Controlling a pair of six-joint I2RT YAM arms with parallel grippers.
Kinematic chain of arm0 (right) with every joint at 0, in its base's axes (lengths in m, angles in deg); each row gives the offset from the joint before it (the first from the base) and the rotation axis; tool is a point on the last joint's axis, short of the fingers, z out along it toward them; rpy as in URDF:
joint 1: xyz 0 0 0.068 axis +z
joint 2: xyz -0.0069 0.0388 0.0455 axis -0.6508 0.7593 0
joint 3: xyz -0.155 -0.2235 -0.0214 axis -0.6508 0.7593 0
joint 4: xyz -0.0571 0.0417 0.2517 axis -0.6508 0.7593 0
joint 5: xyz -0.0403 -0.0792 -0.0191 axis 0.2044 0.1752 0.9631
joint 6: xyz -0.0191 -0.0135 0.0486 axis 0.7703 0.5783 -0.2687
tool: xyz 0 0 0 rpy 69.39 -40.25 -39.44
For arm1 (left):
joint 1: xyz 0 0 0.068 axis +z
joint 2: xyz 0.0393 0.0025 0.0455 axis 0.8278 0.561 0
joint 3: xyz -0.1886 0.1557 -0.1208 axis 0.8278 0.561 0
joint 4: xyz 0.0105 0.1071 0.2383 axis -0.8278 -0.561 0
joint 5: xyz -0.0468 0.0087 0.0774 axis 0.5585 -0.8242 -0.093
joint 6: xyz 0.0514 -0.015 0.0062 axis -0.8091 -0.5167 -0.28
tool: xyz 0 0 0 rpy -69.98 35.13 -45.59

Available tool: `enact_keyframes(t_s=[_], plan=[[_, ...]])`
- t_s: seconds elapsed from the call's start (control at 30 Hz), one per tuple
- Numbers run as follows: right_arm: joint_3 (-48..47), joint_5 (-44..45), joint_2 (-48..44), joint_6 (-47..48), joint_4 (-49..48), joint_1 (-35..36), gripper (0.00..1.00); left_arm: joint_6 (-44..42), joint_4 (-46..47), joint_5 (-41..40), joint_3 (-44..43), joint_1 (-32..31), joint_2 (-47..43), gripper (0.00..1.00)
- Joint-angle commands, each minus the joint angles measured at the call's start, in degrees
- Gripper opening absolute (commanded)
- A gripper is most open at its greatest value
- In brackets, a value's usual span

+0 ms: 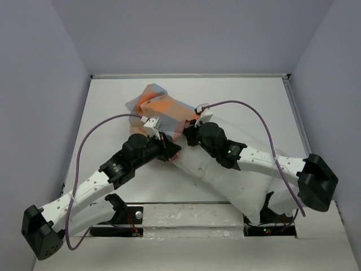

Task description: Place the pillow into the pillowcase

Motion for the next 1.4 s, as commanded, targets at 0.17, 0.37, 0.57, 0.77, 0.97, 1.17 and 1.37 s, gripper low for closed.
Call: enact_keyframes(t_s=[0.17,0.37,0.57,0.77,0.97,1.17,1.37], plan=[[2.96,-10.64,0.86,-7.79,-9.52,-4.66,0.00,5.07,2.60,8.12,8.92,-2.47,-1.71,0.29],[7.53,-14.26,-7.19,-7.79,-0.75,-4.66,0.57,-3.63,-12.55,-0.32,-9.26,-2.55,-6.02,0.99],[7.98,-10.31,-19.78,-5.42,16.83,-4.66,0.71,-11.02,-16.43,-4.36,-27.29,-2.55,2.49,0.99],[6.48,-5.82,-26.39,-2.61,25.10,-11.15,0.57,-19.98,-22.41,-18.17,-39.42,-2.55,22.59,0.99],[3.50,-9.33,-24.55,0.03,25.63,-14.86,0.46,-29.11,-22.58,-22.73,-47.77,-2.55,37.82,0.99],[1.82,-10.91,-23.31,2.23,26.08,-16.53,0.53,-34.40,-21.97,-27.48,-49.27,-2.55,46.18,0.99],[0.33,-10.92,-21.29,3.72,25.81,-17.06,0.58,-37.39,-19.16,-35.56,-49.19,-2.55,50.23,0.86]])
